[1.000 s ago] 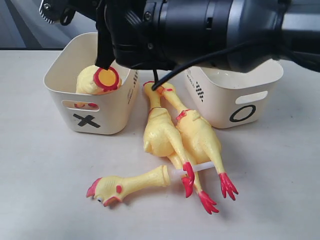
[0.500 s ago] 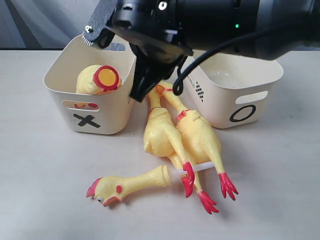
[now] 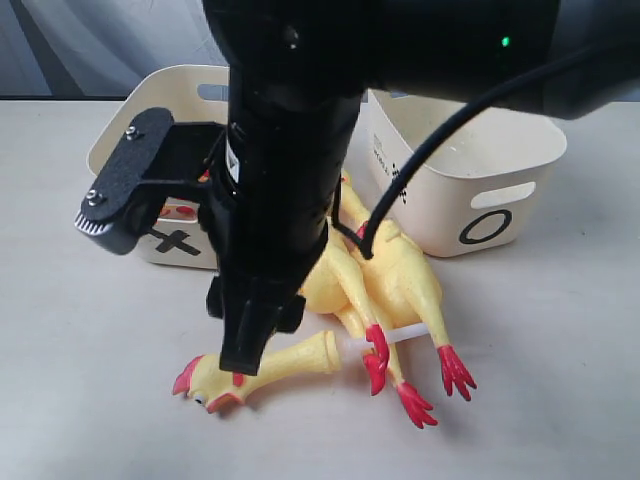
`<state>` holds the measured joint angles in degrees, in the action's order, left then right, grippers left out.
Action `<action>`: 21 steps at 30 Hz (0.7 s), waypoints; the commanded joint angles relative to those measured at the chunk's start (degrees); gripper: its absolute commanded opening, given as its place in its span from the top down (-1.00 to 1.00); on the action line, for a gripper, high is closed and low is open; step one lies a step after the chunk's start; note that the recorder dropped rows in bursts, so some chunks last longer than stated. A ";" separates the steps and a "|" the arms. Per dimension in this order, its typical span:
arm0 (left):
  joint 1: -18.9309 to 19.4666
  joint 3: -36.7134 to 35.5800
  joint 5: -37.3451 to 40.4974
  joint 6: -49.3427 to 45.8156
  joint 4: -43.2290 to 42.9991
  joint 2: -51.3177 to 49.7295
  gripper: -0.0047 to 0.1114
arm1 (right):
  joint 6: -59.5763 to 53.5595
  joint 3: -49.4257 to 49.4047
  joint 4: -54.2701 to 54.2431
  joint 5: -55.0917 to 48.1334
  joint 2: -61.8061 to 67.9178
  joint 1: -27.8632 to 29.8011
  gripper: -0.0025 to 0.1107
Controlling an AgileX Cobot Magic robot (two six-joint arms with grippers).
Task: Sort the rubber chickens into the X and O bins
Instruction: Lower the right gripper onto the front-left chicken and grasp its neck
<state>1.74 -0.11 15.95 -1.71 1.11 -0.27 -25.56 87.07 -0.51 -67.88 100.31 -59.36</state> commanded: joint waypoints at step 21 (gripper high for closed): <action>-0.26 0.11 -0.54 0.16 -0.35 0.27 0.92 | -4.59 0.03 1.60 9.11 22.64 -0.10 -0.14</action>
<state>1.74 -0.11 15.95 -1.71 1.11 -0.27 -29.83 87.07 1.01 -59.00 121.96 -59.36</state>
